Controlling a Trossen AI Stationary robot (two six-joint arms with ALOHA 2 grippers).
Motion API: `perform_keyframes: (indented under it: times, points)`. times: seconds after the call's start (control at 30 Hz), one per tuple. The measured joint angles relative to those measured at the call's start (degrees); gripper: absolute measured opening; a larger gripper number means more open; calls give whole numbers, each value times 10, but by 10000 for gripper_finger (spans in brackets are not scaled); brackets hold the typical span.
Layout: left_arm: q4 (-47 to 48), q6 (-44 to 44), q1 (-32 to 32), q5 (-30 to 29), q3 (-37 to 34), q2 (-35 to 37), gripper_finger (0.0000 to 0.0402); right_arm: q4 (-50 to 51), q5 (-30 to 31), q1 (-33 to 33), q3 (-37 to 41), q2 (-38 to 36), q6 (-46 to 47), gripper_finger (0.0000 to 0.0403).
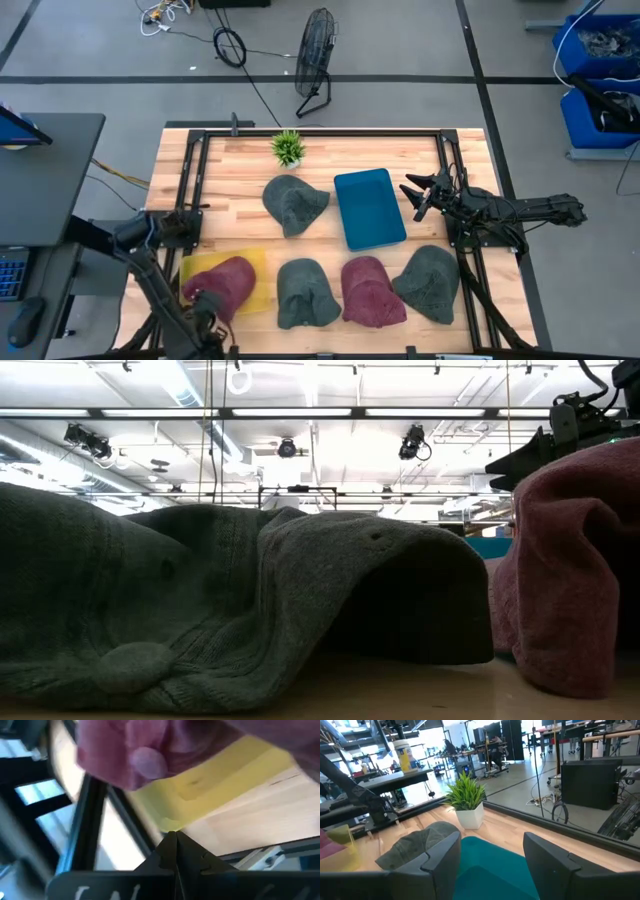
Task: Pick & Place hat
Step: Put the top red cap into the yellow bin
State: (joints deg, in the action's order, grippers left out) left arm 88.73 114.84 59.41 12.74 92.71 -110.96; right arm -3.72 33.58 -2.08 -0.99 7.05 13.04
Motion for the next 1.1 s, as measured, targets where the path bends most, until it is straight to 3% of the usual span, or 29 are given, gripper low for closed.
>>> perform_keyframes:
  times: [0.27,0.4,0.47,0.6,0.73,0.87,0.97,1.1]
  points:
    - [-5,10,-4,-244,106,1,3,0,0,0,0,0,17,220]
    - [-22,-82,-16,-383,128,1,3,0,0,0,0,0,25,220]
    - [-27,-111,-28,-409,111,-1,3,0,0,0,0,0,26,220]
    - [-66,-137,-53,-346,27,-14,3,0,0,0,0,0,30,220]
    - [-114,-150,-60,-177,-30,-15,3,0,0,0,0,0,30,220]
    - [-60,-127,-46,-45,-27,-14,3,0,0,0,0,0,30,220]
    - [13,-85,-26,-19,-18,-10,3,0,0,0,0,0,24,220]
    - [-6,-64,-5,-35,-43,-8,3,0,0,0,0,0,26,220]
